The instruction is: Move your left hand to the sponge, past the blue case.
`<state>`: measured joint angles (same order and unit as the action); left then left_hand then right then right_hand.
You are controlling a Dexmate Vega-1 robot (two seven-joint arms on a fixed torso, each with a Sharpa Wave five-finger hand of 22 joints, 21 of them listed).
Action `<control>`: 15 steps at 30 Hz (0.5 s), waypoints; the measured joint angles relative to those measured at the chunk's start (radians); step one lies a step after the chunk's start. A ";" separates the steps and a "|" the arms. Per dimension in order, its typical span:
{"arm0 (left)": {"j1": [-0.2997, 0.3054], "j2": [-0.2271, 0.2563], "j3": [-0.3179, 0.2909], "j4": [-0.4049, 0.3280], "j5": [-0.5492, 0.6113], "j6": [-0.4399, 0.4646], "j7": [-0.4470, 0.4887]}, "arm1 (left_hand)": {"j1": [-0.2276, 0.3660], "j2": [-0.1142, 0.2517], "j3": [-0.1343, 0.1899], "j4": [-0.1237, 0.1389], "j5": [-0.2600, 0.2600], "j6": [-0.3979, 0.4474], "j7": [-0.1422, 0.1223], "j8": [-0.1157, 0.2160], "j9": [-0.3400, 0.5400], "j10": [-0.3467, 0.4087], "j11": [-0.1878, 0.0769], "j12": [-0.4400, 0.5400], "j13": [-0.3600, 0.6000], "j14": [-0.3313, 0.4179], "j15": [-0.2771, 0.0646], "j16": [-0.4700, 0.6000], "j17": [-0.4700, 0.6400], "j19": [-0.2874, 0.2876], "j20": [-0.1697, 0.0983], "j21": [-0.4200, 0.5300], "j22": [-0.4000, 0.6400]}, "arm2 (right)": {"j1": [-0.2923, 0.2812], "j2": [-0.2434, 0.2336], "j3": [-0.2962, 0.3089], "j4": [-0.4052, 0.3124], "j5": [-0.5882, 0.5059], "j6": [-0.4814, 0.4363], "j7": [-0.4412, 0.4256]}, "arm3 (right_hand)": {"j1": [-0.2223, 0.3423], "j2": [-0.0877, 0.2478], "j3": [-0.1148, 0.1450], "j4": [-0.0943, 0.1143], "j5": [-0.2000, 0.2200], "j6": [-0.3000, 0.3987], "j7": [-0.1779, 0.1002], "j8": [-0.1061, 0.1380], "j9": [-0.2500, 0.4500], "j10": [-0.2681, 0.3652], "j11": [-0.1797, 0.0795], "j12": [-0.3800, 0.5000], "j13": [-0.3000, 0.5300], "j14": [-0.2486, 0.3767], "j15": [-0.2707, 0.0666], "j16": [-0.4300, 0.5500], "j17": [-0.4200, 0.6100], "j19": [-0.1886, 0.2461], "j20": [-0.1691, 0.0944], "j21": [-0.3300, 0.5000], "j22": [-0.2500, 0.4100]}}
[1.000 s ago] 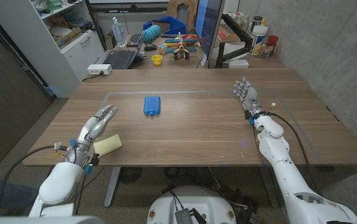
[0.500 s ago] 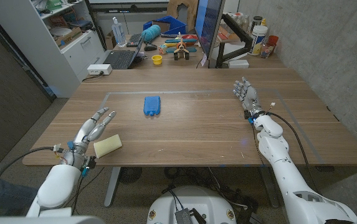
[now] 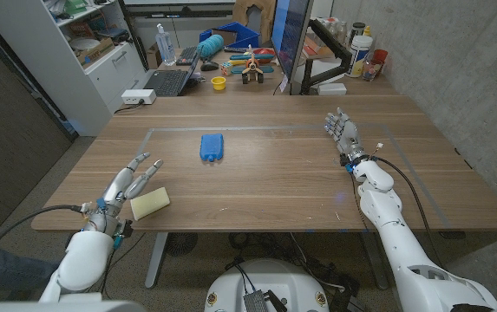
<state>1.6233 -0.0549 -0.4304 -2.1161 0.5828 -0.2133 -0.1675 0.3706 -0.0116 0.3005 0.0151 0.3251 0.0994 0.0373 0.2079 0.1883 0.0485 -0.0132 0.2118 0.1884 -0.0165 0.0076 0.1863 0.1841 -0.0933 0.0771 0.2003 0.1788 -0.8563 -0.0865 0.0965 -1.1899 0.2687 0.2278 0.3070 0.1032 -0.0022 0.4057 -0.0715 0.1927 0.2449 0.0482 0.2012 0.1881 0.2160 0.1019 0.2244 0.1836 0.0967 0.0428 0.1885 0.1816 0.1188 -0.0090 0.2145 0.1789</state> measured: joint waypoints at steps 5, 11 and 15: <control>0.005 0.004 0.009 -0.001 0.043 0.003 0.025 | 0.000 0.000 0.000 0.000 0.000 0.004 -0.002 0.000 0.000 0.001 -0.001 0.000 0.000 0.005 0.005 0.007 0.000 0.004 0.003 0.000 0.000 | 0.000 0.000 0.002 0.001 0.000 0.000 0.001 | 0.000 0.000 0.000 0.000 0.000 0.000 0.000 0.000 0.000 0.000 0.000 0.000 0.000 0.000 0.000 0.000 0.000 0.000 0.000 0.000 0.000; 0.007 0.006 0.012 -0.001 0.107 0.013 0.064 | 0.007 0.001 -0.004 -0.004 0.000 0.010 -0.007 0.000 0.000 0.008 -0.001 0.000 0.000 0.010 -0.001 0.007 0.000 0.004 0.003 0.000 0.000 | 0.001 0.000 0.004 0.001 0.000 0.001 0.002 | 0.000 0.000 0.000 0.000 0.000 0.000 0.000 0.000 0.000 0.000 0.000 0.000 0.000 0.000 0.000 0.000 0.000 0.000 0.000 -0.004 0.000; 0.021 0.016 0.031 -0.006 0.144 0.023 0.085 | 0.009 -0.001 0.000 -0.009 0.000 0.010 -0.007 0.000 0.000 0.009 -0.001 0.000 0.000 0.010 -0.001 0.007 0.000 0.004 0.003 0.000 0.000 | 0.002 0.001 0.004 0.004 0.000 0.001 0.002 | 0.000 0.000 0.000 0.000 0.004 0.000 0.000 0.000 0.000 0.000 0.000 0.000 0.000 0.000 0.000 0.000 0.000 0.000 0.000 -0.004 0.000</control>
<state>1.6442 -0.0386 -0.3998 -2.1225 0.7265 -0.1907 -0.0821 0.3798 -0.0129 0.3005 0.0066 0.3252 0.1093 0.0302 0.2079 0.1882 0.0570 -0.0146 0.2118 0.1884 -0.0066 0.0068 0.1936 0.1840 -0.0898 0.0805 0.2003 0.1788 -0.8548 -0.0856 0.1005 -1.1861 0.2683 0.2286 0.3095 0.1032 -0.0022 0.4058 -0.0715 0.1966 0.2448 0.0482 0.2012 0.1881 0.2160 0.1019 0.2244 0.1836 0.0966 0.0428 0.1885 0.1816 0.1188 -0.0090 0.2107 0.1789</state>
